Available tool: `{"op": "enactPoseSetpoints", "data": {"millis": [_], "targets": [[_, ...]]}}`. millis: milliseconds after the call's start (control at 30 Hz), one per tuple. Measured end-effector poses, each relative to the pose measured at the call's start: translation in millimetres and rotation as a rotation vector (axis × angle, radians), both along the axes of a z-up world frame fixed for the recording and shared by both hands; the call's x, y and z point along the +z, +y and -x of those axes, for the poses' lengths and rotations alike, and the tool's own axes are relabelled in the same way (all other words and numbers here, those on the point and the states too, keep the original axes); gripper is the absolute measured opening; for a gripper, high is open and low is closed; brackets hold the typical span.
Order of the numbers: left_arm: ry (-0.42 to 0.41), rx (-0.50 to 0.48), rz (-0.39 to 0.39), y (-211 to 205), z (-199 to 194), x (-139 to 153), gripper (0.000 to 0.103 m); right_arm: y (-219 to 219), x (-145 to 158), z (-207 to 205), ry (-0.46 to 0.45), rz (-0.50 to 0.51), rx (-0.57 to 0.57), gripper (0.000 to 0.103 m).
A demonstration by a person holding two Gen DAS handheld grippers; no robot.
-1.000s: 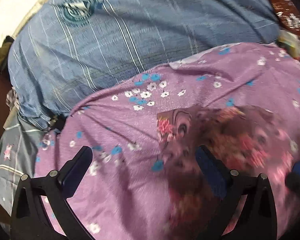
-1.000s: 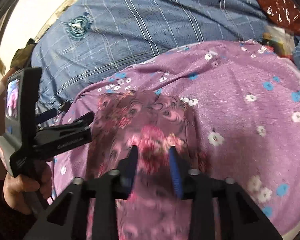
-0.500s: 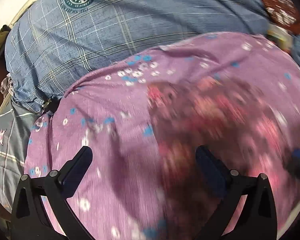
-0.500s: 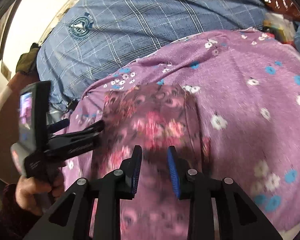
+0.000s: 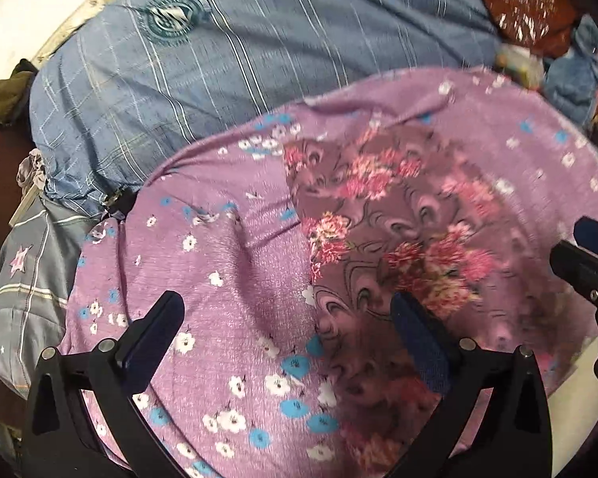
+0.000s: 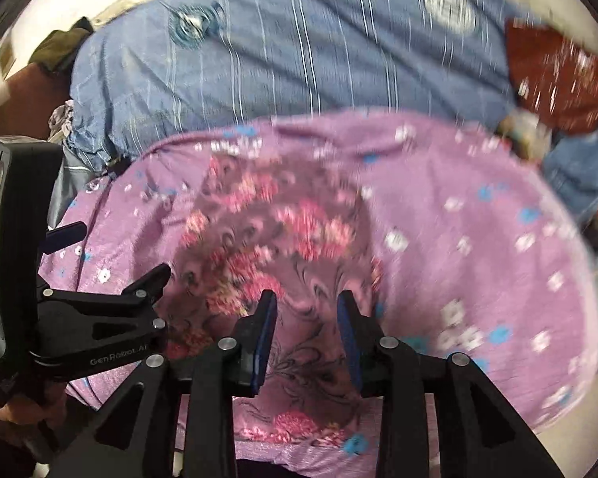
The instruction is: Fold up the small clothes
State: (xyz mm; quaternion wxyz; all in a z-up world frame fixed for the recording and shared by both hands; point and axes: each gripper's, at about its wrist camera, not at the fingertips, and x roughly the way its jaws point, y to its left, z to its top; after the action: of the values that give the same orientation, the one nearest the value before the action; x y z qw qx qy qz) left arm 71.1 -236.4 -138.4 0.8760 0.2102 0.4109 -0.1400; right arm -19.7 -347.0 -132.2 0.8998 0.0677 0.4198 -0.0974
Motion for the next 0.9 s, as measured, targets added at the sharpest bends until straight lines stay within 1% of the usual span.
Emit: {"op": "enactPoseSetpoints", "data": {"millis": [167,267,400,567,733,900], "targets": [[-0.037,-0.010,0.037,10.8,18.9,20.6,0.103,18.8,31.8,12.4,-0.061,0.109,0.006,0.041],[-0.046,-0.008,0.058,18.8,23.3,31.8,0.103,30.1,43.7,19.7,-0.087,0.152,0.015,0.042],[-0.061,-0.001,0.082,27.2,30.9,42.0,0.103,40.2,55.1,30.3,-0.103,0.175,0.017,0.044],[-0.071,0.008,0.106,38.2,37.2,50.3,0.103,50.4,63.5,36.6,-0.115,0.207,0.021,0.045],[-0.073,0.030,0.116,51.2,38.5,52.0,0.103,57.6,67.4,36.8,-0.124,0.221,0.031,0.046],[-0.035,0.065,0.123,67.0,31.6,42.6,0.103,61.3,60.1,32.9,-0.108,0.205,0.039,0.047]]}}
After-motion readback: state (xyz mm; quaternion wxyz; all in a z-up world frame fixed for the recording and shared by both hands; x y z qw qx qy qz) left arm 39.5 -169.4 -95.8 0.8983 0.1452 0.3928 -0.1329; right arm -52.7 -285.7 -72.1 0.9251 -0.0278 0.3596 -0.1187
